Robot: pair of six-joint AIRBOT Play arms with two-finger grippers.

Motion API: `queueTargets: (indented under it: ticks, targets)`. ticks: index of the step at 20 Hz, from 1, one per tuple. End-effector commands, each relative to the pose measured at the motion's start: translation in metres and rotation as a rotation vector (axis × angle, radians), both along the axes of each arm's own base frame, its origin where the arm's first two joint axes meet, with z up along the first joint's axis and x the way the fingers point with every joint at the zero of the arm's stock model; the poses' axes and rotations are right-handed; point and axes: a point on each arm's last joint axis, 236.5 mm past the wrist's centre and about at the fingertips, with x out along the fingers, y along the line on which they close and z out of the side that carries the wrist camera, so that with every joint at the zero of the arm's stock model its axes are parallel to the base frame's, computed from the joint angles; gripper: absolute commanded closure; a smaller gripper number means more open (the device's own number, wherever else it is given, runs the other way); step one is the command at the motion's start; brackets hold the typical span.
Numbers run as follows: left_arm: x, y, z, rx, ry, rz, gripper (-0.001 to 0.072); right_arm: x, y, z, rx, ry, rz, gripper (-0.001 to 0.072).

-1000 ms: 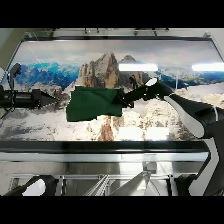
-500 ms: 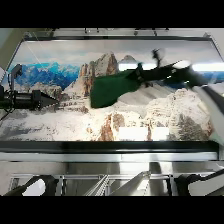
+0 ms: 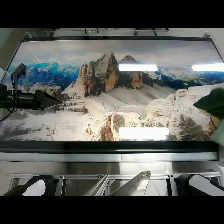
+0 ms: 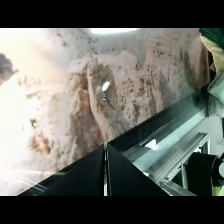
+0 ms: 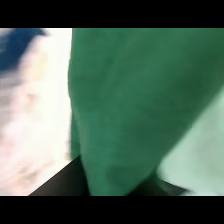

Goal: Fold the shirts.

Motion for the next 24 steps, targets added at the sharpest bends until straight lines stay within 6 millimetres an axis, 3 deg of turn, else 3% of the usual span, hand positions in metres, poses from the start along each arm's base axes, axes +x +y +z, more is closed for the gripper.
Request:
queueTargets:
  ticks: [1,2,4,5,6,10,13,15,17,19,21,22,23,24]
  targets:
    - [-0.005,-0.017,0.000,0.003,-0.003,-0.050,0.0690,-0.125,-0.031,-0.075,0.064,0.305,-0.253,0.0689]
    - [-0.006,-0.021,0.000,0.003,-0.002,-0.062,0.0690,-0.135,-0.024,-0.094,0.101,0.330,-0.265,0.0687]
    - [-0.005,-0.023,-0.001,0.006,-0.008,-0.062,0.0690,-0.140,-0.016,-0.110,0.140,0.359,-0.251,0.0660]
    - [-0.003,-0.022,-0.001,0.008,-0.011,-0.057,0.0690,-0.139,-0.012,-0.109,0.157,0.358,-0.244,0.0397]
    - [-0.003,-0.021,-0.001,0.009,-0.012,-0.054,0.0690,-0.133,-0.007,-0.105,0.173,0.340,-0.211,0.0036]
    - [0.002,-0.020,0.009,0.015,-0.041,-0.060,0.0690,-0.092,0.030,-0.068,0.332,0.170,-0.126,0.0013]
    - [0.003,-0.021,0.024,0.018,-0.070,-0.087,0.0690,-0.058,0.088,-0.030,0.477,0.034,0.036,0.0014]
    - [0.000,-0.023,0.033,0.015,-0.080,-0.115,0.0690,-0.049,0.122,-0.016,0.442,0.034,0.156,0.0015]
    - [-0.008,-0.027,0.037,0.007,-0.068,-0.144,0.0691,-0.054,0.142,-0.015,0.357,0.113,0.235,0.0014]
    - [-0.021,-0.035,0.036,0.005,-0.061,-0.161,0.0690,-0.073,0.154,-0.017,0.270,0.231,0.267,0.0014]
    - [-0.043,-0.049,0.036,0.002,-0.053,-0.186,0.0691,-0.076,0.184,-0.014,0.260,0.206,0.314,0.0014]
    - [-0.057,-0.058,0.036,0.003,-0.053,-0.203,0.0691,-0.072,0.203,-0.012,0.262,0.161,0.360,0.0019]
    - [-0.069,-0.066,0.037,0.006,-0.066,-0.220,0.0691,-0.069,0.221,-0.014,0.246,0.110,0.433,0.0249]
    - [-0.079,-0.073,0.037,0.010,-0.079,-0.219,0.0691,-0.070,0.237,-0.018,0.230,0.079,0.477,0.0701]
